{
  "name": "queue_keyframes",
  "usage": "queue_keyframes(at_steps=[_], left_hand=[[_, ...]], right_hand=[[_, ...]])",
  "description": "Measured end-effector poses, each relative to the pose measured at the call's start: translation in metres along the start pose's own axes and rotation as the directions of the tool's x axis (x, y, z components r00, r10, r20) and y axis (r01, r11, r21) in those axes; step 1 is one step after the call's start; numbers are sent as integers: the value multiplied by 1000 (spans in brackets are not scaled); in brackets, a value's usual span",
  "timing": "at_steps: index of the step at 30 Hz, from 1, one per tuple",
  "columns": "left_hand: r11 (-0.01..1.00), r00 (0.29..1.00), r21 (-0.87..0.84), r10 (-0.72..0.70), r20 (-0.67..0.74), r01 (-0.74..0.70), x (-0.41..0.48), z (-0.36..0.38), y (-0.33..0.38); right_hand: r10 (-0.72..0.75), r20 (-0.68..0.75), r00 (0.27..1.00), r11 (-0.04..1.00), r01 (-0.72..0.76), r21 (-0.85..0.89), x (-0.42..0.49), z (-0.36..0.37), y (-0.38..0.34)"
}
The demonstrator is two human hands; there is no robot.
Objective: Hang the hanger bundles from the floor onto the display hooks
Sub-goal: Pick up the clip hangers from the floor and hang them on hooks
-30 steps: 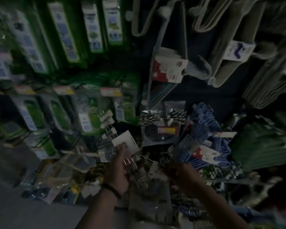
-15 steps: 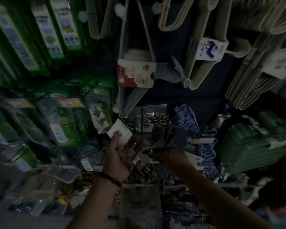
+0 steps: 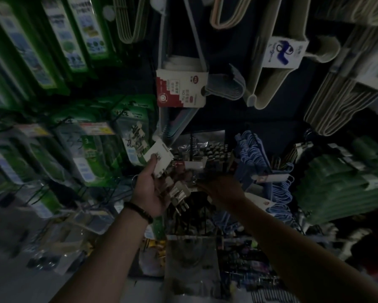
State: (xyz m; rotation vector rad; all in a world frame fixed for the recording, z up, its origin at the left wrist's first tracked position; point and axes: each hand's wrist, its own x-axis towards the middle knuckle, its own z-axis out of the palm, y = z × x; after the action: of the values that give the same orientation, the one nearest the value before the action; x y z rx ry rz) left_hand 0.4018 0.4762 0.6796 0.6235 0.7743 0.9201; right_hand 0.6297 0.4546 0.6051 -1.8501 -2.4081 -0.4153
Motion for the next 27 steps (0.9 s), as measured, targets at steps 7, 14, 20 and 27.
queue_keyframes(at_steps=[7,14,20,27], left_hand=[[1000,1000,-12,15,-14,-15,-5,9,3],[998,1000,-66,0,-12,-1,-2,6,3],[994,998,-101,-47,33,50,1,-2,2],[997,1000,80,0,10,-1,5,-13,0]], right_hand=[[81,-158,984,976,-46,214,26,-5,13],[58,-37,998,993,-54,109,50,-7,31],[46,152,987,987,-68,144,89,-2,47],[161,-175,971,964,-117,238,75,-16,43]])
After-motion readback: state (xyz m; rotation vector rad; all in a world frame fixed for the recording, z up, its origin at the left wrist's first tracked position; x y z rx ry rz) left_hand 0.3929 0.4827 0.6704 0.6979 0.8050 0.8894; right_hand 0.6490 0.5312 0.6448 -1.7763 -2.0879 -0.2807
